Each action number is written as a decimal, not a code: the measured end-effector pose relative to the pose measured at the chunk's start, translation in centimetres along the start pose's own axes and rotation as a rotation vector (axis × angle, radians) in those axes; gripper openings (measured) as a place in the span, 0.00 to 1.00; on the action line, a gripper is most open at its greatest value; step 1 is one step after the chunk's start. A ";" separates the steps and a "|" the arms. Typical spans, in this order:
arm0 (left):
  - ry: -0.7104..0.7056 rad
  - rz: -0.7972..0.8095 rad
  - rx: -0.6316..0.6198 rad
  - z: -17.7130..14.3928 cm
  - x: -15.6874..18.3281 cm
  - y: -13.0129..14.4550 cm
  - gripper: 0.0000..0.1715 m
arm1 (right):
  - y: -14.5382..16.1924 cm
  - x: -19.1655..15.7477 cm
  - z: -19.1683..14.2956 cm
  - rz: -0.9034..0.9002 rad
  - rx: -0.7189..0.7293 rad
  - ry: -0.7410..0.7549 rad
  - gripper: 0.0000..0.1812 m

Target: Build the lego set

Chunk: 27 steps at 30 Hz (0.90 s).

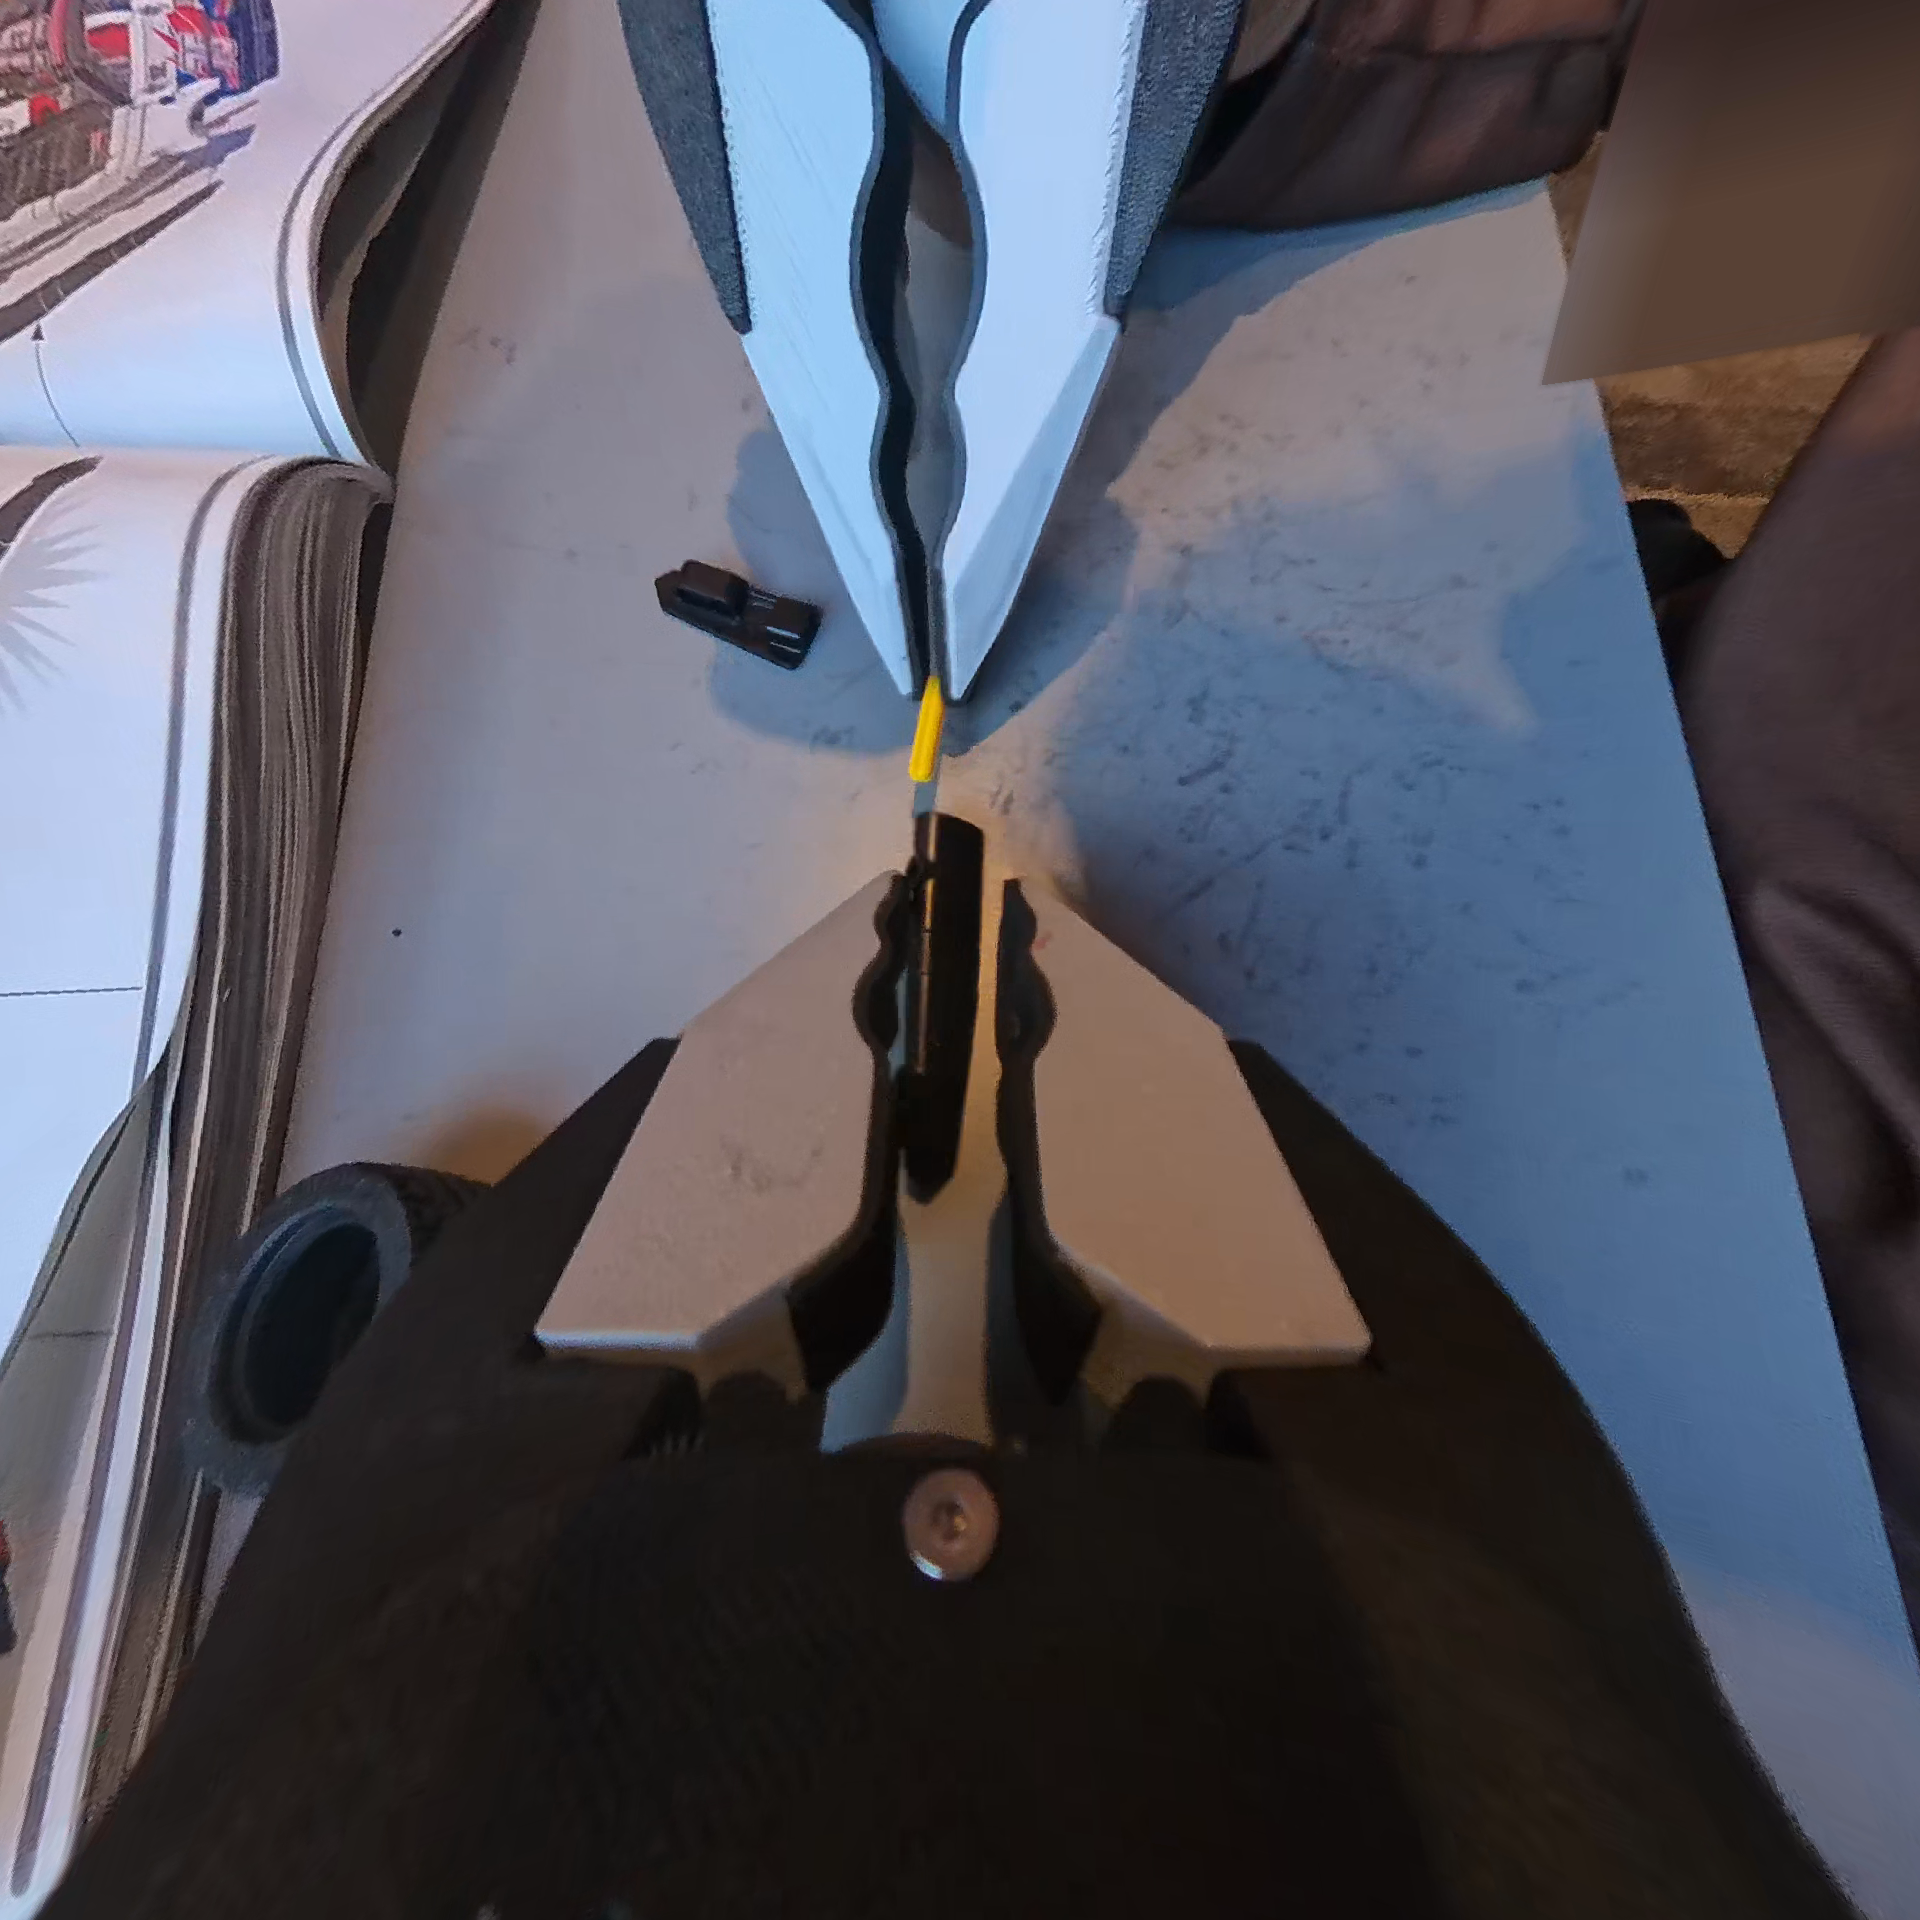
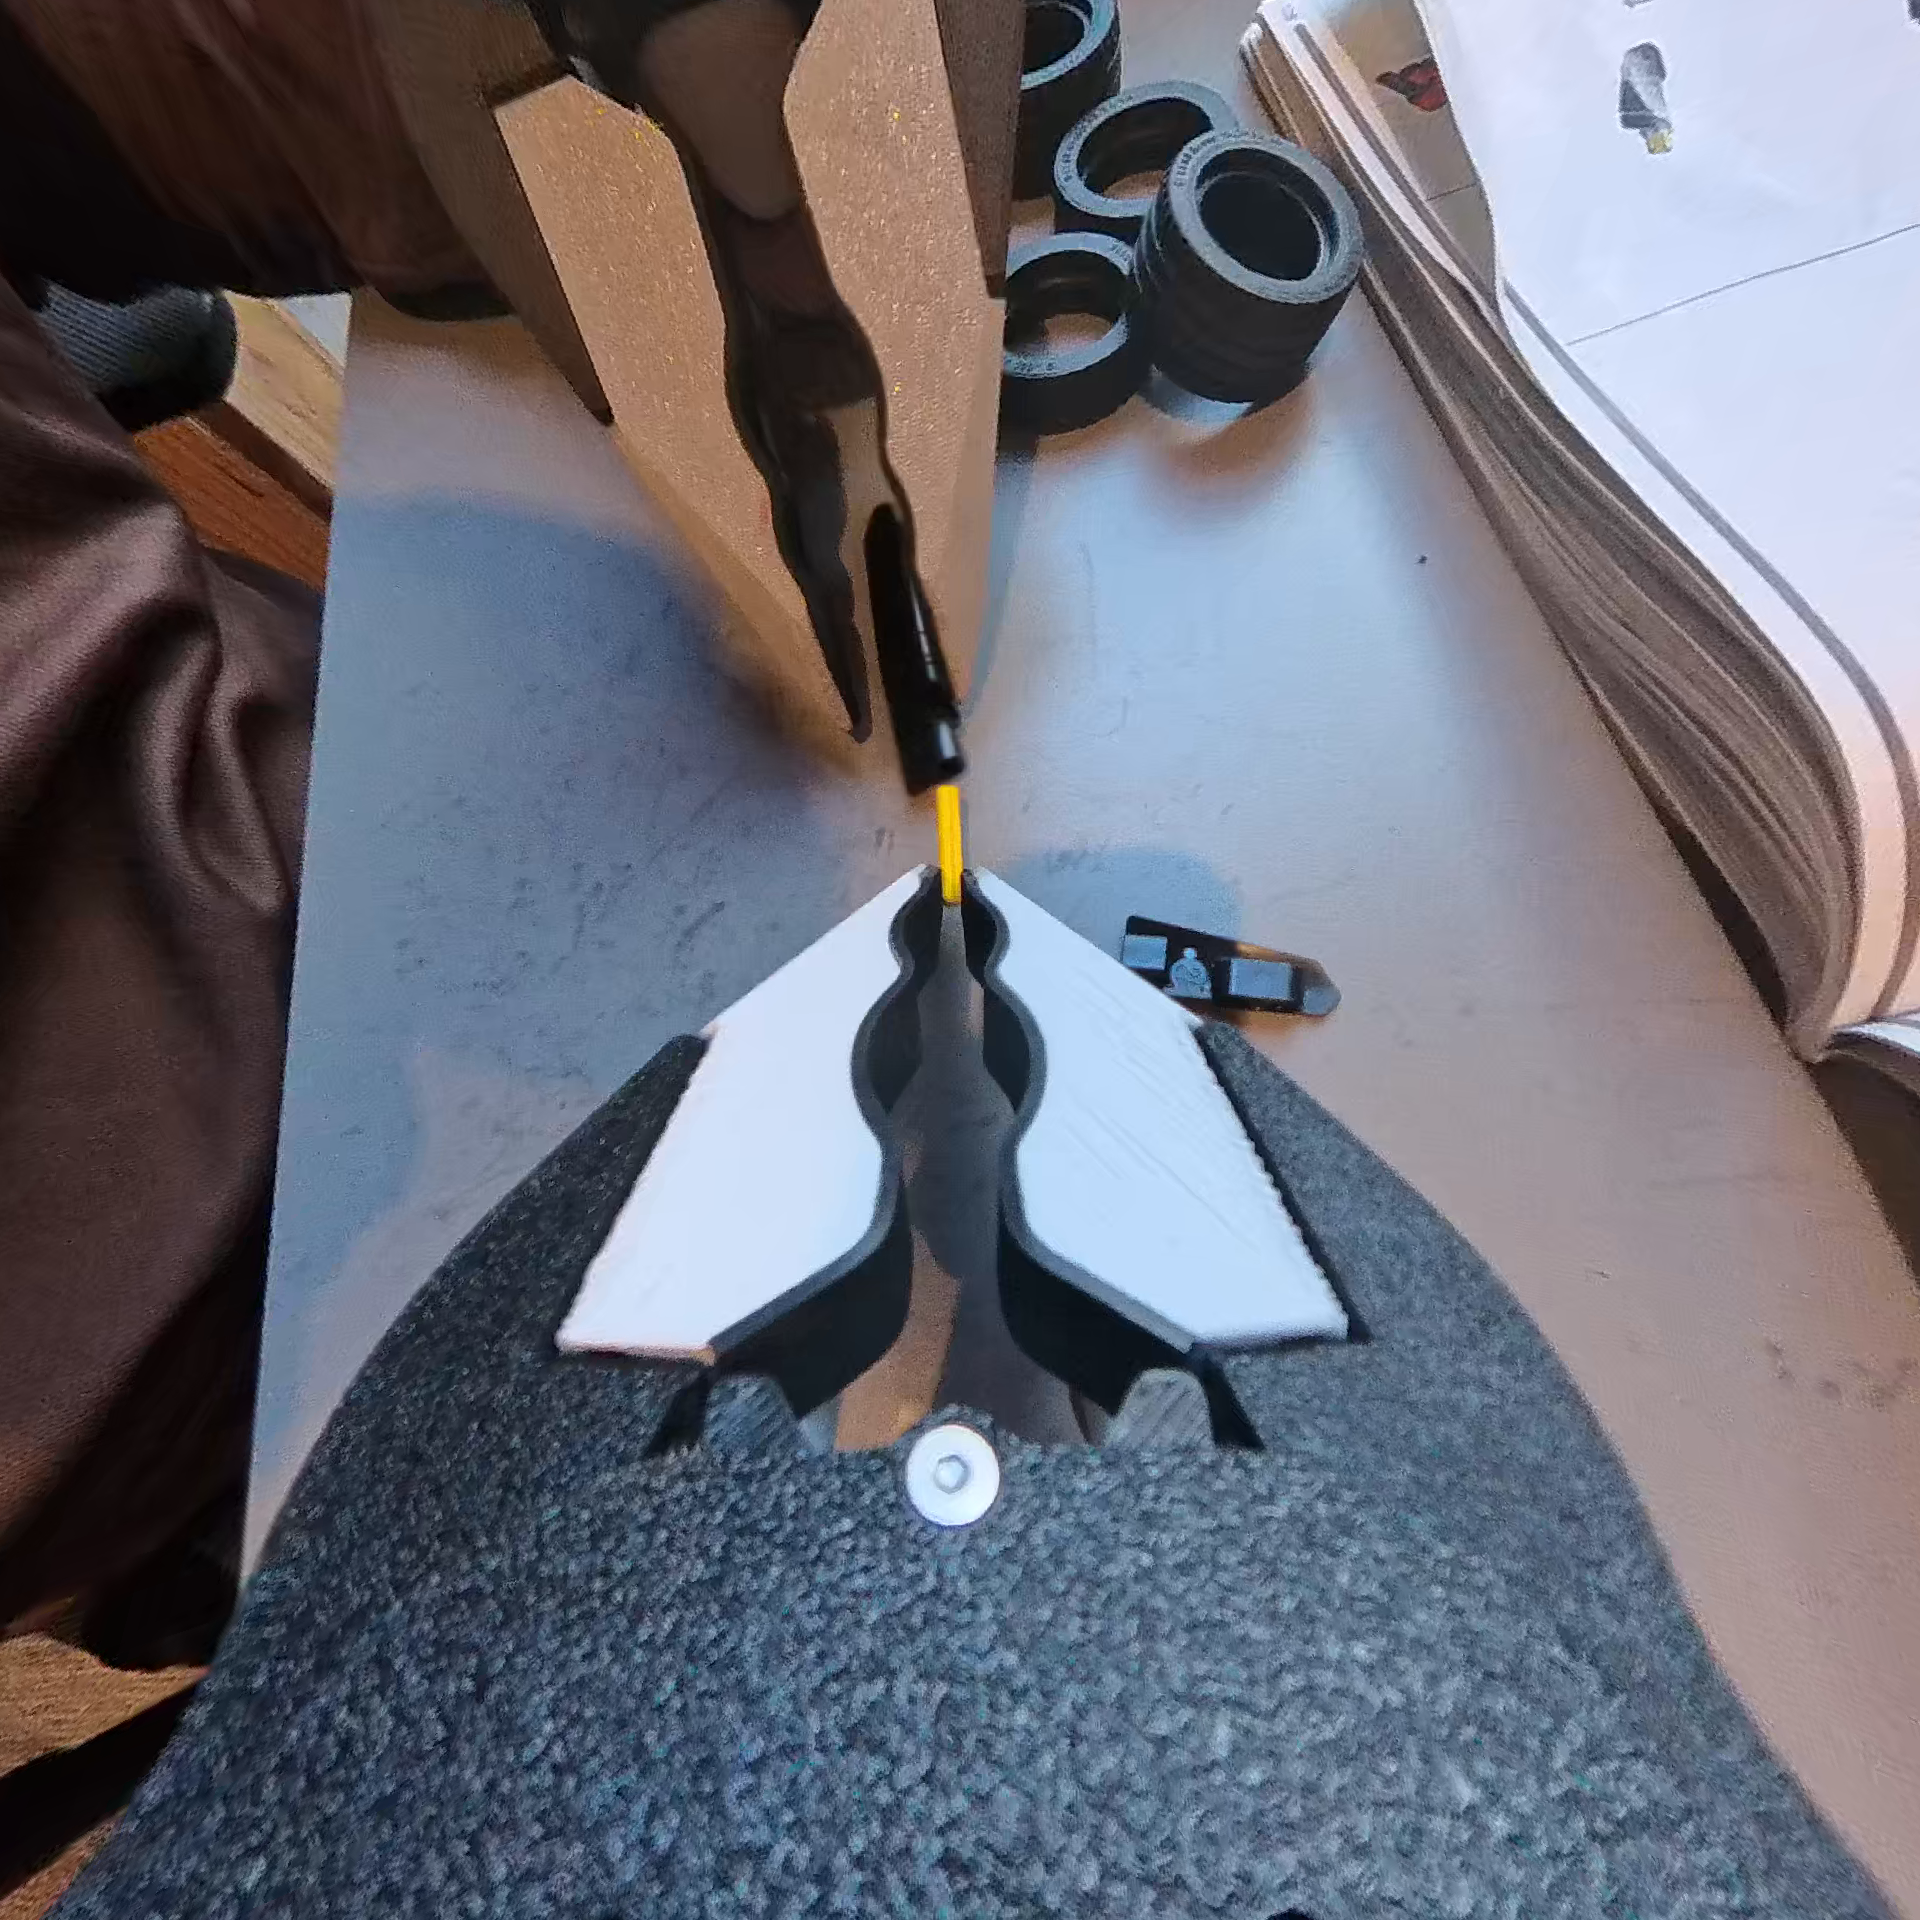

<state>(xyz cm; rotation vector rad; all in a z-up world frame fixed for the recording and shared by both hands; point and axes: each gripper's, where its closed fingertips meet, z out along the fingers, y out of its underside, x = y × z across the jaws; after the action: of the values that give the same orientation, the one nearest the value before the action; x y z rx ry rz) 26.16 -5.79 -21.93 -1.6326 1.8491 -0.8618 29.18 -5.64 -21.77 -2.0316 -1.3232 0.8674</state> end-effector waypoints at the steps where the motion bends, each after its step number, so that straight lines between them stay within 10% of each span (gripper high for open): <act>1: -0.008 -0.003 0.000 -0.1 -0.2 0.0 0.10 | 0.0 0.0 0.0 0.008 0.004 -0.007 0.01; 27: -0.125 0.205 0.022 1.0 0.2 -1.9 0.01 | -1.3 -1.2 -0.3 0.008 0.082 -0.085 0.01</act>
<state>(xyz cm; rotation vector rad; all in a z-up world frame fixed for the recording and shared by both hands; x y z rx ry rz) 28.18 -6.22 -21.16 -1.4199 1.8737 -0.6740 28.28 -6.33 -20.34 -1.9579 -1.3035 1.0047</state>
